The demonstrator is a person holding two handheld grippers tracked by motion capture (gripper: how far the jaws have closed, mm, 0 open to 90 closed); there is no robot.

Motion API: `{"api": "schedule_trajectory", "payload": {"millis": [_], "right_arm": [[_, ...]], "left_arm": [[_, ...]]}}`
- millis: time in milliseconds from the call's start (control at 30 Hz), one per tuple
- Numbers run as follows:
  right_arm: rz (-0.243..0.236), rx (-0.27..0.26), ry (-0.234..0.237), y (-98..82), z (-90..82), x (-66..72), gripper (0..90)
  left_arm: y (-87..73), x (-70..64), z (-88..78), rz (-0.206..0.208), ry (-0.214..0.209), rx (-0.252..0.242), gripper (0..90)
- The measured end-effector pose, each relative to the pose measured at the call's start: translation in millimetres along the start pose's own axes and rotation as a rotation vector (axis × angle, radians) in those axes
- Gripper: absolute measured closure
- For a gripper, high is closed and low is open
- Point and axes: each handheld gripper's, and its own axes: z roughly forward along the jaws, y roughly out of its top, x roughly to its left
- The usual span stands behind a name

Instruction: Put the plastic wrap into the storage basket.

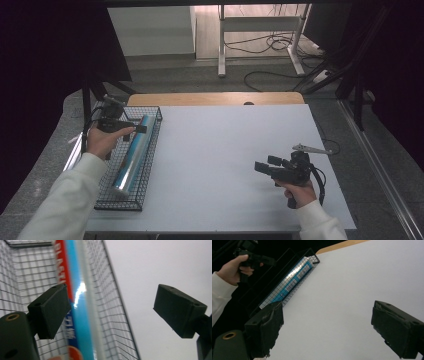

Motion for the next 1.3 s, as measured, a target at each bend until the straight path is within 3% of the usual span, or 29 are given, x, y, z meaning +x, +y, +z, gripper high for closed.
{"api": "schedule_trajectory", "payload": {"millis": [167, 267, 433, 633, 833, 1000, 1067, 1167, 1267, 1300], "right_arm": [[-0.051, 0.010, -0.049, 0.5, -8.2, -0.6, 11.2], [-0.069, 0.018, -0.065, 0.2, -11.5, -1.6, 11.2], [-0.106, 0.036, -0.106, -1.8, -20.9, -6.8, 11.2], [-0.126, 0.056, -0.124, -5.3, -27.5, -13.7, 11.2], [-0.158, 0.071, -0.136, -7.9, -32.0, -16.1, 11.2], [-0.199, 0.098, -0.145, -13.3, -36.1, -17.3, 11.2], [-0.209, 0.107, -0.150, -15.0, -36.5, -18.0, 11.2], [-0.213, 0.113, -0.149, -16.7, -37.5, -18.0, 11.2], [-0.227, 0.120, -0.151, -18.4, -38.2, -16.7, 11.2], [-0.243, 0.126, -0.159, -19.9, -37.6, -16.0, 11.2]], "left_arm": [[-21.1, -17.2, -19.2, 0.083, -0.035, -0.091, 14.6], [-29.7, -25.5, -24.7, 0.109, -0.058, -0.115, 14.8], [-57.6, -53.4, -39.4, 0.199, -0.084, -0.163, 15.9], [-83.1, -75.5, -46.9, 0.254, -0.116, -0.169, 16.4], [-101.2, -91.7, -42.0, 0.282, -0.147, -0.171, 16.6], [-122.9, -112.7, -33.1, 0.352, -0.132, -0.153, 16.7], [-129.4, -118.6, -30.6, 0.360, -0.141, -0.154, 16.8], [-139.1, -126.6, -25.1, 0.387, -0.123, -0.151, 16.8], [-147.2, -133.3, -18.6, 0.412, -0.105, -0.135, 16.6], [-151.9, -137.8, -13.8, 0.437, -0.098, -0.110, 16.3]]}}
